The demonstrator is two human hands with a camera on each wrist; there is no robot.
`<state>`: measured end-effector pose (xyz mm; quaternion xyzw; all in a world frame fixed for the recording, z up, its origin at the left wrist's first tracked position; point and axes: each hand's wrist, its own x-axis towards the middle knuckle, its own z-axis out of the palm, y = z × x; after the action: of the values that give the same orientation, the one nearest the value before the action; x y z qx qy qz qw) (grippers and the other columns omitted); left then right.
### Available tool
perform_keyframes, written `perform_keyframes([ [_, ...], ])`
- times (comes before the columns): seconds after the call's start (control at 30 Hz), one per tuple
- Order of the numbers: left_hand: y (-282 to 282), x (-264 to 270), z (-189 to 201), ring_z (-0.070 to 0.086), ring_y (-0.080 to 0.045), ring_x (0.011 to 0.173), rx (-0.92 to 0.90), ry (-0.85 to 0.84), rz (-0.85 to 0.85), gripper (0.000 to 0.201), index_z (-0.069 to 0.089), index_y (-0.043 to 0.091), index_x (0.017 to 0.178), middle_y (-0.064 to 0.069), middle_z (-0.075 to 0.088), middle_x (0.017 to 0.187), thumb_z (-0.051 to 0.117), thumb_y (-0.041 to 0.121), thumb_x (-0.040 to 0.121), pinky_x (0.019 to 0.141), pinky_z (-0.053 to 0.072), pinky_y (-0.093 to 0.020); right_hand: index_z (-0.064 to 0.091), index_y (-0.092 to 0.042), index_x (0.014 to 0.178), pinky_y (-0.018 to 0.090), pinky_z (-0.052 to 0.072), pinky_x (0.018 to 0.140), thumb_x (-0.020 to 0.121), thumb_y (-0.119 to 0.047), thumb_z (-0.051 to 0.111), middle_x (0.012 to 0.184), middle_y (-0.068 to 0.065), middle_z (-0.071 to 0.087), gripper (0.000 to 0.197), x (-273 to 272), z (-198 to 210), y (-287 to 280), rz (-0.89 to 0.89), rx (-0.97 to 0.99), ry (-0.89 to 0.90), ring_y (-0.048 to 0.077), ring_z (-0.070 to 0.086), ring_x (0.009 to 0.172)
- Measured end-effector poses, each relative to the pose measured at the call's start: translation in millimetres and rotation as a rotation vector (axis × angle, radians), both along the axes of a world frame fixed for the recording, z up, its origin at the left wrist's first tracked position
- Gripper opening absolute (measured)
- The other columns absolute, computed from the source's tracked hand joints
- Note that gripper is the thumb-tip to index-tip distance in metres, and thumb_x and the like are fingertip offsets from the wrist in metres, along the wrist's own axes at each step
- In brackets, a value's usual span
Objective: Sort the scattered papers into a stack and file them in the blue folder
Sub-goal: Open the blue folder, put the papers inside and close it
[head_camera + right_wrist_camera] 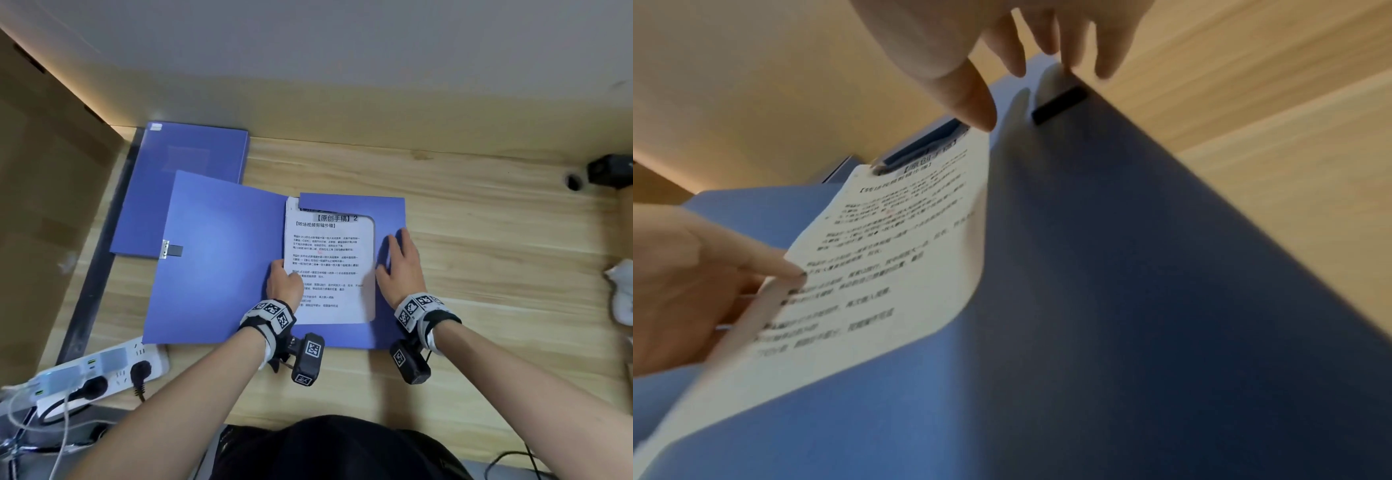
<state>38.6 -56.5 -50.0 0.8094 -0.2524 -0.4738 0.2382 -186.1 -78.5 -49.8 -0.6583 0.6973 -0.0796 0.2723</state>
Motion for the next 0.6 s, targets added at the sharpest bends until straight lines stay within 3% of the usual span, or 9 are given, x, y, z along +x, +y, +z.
perform_keyframes([
  [0.13,2,-33,-1,0.061,-0.027,0.093,-0.001,0.083,-0.029,0.039,0.052,0.012,0.121,-0.006,0.065,0.114,0.037,-0.002,0.088,0.078,0.052,-0.033,0.016,-0.012,0.153,0.038,0.036,0.105,0.094,-0.022,0.047,0.163,0.001,0.002,0.068,-13,0,7,-0.12,0.18,-0.09,0.024,0.028,0.144],
  [0.2,2,-48,2,0.06,-0.027,0.09,0.027,0.088,-0.049,0.036,0.05,0.011,0.121,-0.003,0.062,0.11,0.037,0.0,0.088,0.073,0.049,-0.032,0.013,-0.013,0.154,0.037,0.035,0.106,0.095,-0.023,0.046,0.164,-0.001,0.0,0.068,-15,-2,11,-0.116,0.188,-0.112,0.022,0.025,0.145],
  [0.3,1,-57,1,0.06,-0.028,0.081,0.08,0.03,-0.109,0.026,0.043,0.015,0.108,-0.007,0.062,0.104,0.042,0.009,0.082,0.07,0.052,-0.035,0.011,-0.013,0.154,0.035,0.033,0.108,0.096,-0.023,0.045,0.164,0.0,-0.001,0.068,-17,-5,14,-0.121,0.195,-0.127,0.021,0.02,0.147],
  [0.37,-2,-53,-2,0.058,-0.029,0.084,0.137,0.013,-0.185,0.029,0.039,0.016,0.108,-0.008,0.059,0.105,0.045,0.015,0.08,0.075,0.051,-0.037,0.011,-0.012,0.154,0.035,0.033,0.108,0.095,-0.023,0.045,0.164,0.001,-0.001,0.069,-17,-5,13,-0.117,0.195,-0.127,0.021,0.019,0.148],
  [0.5,-14,-42,5,0.054,-0.029,0.102,0.264,0.009,-0.365,0.049,0.034,0.008,0.129,-0.008,0.052,0.117,0.051,0.023,0.085,0.096,0.049,-0.044,0.011,-0.012,0.154,0.038,0.032,0.11,0.094,-0.022,0.045,0.163,0.002,-0.002,0.069,-19,-8,12,-0.086,0.186,-0.12,0.024,0.018,0.148],
  [0.6,-20,-42,14,0.049,-0.035,0.125,0.348,-0.122,-0.57,0.072,0.025,0.004,0.144,-0.015,0.046,0.141,0.053,0.034,0.086,0.107,0.043,-0.046,0.01,-0.011,0.154,0.039,0.033,0.112,0.095,-0.022,0.044,0.163,0.003,-0.003,0.069,-20,-10,14,-0.057,0.176,-0.1,0.025,0.016,0.148],
])
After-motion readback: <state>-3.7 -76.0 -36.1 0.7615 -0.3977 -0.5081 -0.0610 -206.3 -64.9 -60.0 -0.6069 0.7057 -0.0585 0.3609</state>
